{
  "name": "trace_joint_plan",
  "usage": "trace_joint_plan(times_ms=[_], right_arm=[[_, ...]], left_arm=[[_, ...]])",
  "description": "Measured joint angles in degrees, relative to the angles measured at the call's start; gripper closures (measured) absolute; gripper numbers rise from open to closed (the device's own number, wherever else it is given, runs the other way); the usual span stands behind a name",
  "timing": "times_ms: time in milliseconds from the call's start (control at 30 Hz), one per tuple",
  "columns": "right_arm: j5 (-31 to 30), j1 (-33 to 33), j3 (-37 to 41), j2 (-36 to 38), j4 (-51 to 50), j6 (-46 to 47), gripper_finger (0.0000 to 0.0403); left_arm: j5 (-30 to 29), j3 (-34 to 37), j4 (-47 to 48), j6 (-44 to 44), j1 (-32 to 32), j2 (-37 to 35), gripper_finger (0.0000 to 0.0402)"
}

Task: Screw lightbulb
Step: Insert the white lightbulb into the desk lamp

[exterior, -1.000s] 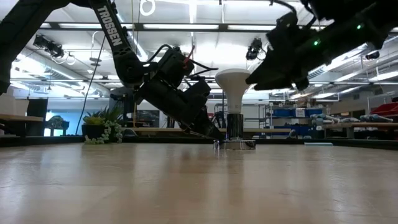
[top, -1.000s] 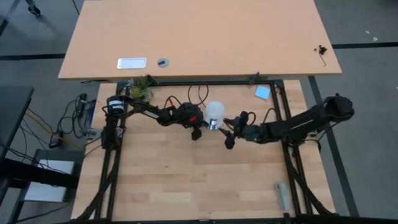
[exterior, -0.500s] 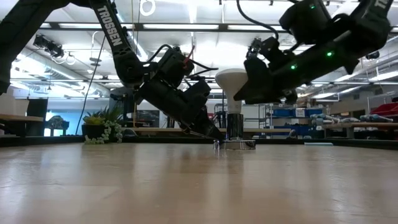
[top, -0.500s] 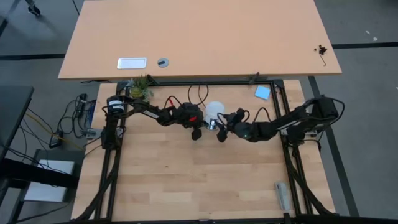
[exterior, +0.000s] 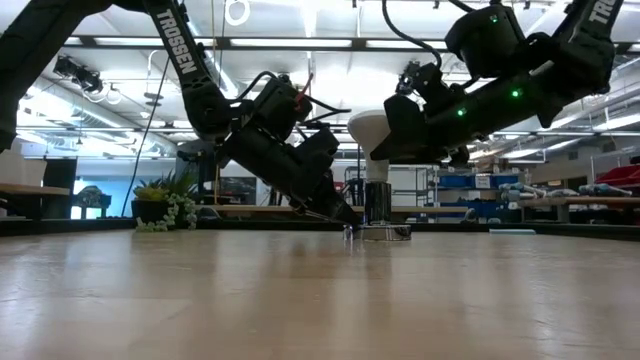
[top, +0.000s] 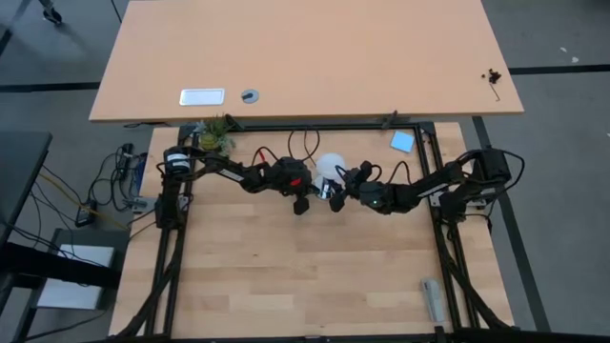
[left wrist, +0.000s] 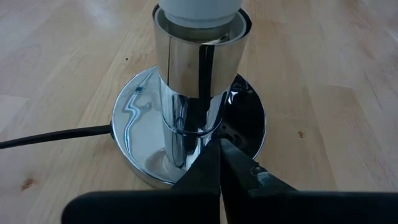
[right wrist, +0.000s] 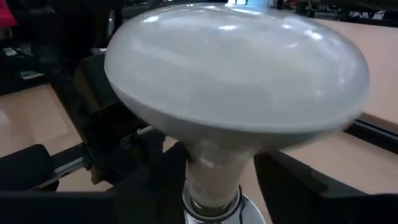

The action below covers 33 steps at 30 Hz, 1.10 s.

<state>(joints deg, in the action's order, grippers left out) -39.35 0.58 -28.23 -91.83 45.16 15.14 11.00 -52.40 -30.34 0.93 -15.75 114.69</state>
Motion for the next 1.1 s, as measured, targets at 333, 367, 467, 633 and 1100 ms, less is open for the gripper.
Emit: trace_joint_plan(times_ms=[333, 367, 467, 633, 1100], right_arm=[[0.06, 0.02, 0.00, 0.02, 0.27, 0.20, 0.0315], [0.06, 0.02, 0.00, 0.02, 0.27, 0.22, 0.0321], [0.02, 0.02, 0.00, 0.02, 0.25, 0.26, 0.0334], [0.00, 0.02, 0.00, 0.02, 0.04, 0.31, 0.0338], [3.02, 6.06, 0.00, 6.70, -19.55, 16.12, 0.0263]], left_arm=[[-0.02, 0.00, -0.05, 0.02, 0.00, 0.02, 0.0401], [0.00, 0.00, -0.03, 0.02, 0.00, 0.02, 0.0401], [-0.02, 0.00, -0.07, 0.13, 0.00, 0.02, 0.0401], [-0.02, 0.00, -0.07, 0.11, 0.00, 0.02, 0.0401], [-0.02, 0.00, 0.06, 0.09, 0.00, 0.02, 0.0401]])
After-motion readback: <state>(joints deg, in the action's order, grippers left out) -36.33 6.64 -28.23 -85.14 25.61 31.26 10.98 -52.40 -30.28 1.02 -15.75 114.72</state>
